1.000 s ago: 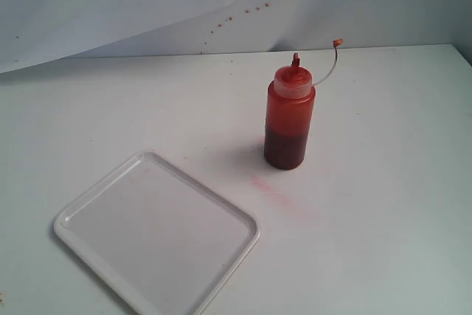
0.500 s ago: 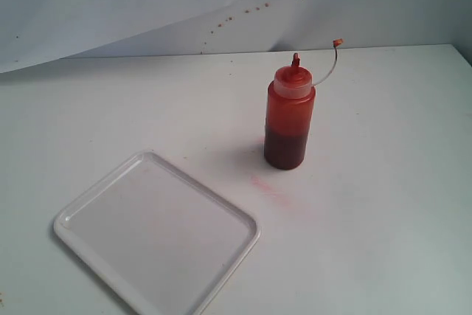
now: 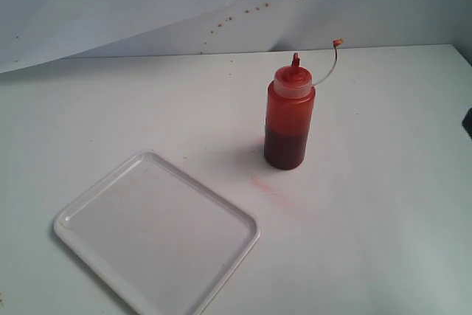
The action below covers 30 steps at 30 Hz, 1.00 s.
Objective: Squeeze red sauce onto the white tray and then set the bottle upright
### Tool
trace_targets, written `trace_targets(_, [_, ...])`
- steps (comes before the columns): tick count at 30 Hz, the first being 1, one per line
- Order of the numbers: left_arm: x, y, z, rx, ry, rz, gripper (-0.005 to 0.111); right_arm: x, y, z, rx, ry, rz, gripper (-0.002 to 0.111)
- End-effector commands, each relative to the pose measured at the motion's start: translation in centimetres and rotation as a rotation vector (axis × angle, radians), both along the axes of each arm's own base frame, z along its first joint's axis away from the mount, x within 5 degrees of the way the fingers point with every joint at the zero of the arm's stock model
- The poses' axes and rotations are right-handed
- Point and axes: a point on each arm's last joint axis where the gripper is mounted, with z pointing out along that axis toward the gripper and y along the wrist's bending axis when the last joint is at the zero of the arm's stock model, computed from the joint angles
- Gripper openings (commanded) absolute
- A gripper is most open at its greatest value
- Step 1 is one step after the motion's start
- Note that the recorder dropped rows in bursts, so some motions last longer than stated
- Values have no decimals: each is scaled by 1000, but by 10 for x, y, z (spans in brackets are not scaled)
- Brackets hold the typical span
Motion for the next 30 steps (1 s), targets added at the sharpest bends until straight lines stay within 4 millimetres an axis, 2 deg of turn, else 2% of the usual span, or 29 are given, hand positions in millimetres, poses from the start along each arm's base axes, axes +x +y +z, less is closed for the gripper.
trace_targets(1, [0, 0, -1, -4, -3, -4, 0, 21, 12, -25, -23, 46, 115, 68])
trace_targets(2, [0, 0, -1, -4, -3, -4, 0, 29, 15, -37, -8, 67, 145, 79])
trace_targets(4, [0, 0, -1, -4, -3, -4, 0, 39, 21, -57, 16, 93, 209, 88])
trace_targets(5, [0, 0, -1, -4, -3, -4, 0, 41, 24, -61, 15, 86, 241, 89])
trace_targets(7, [0, 0, -1, -4, -3, -4, 0, 45, 29, -84, 13, 155, 307, 89])
trace_targets(9, [0, 0, -1, -4, -3, -4, 0, 55, 33, -101, 5, 220, 340, 89])
trace_targets(12, [0, 0, -1, -4, -3, -4, 0, 77, 47, -124, -18, 278, 496, 89])
trace_targets(15, [0, 0, -1, -4, -1, -4, 0, 102, 64, -134, -46, 261, 599, 89])
trace_targets(22, [0, 0, -2, -4, 5, -3, 0, 142, 90, -161, -58, 243, 671, 89])
trace_targets(26, [0, 0, -2, -4, 5, -3, 0, 159, 93, -181, -18, 271, 676, 89])
trace_targets(30, [0, 0, -2, -4, 5, -3, 0, 170, 97, -191, 1, 276, 693, 89])
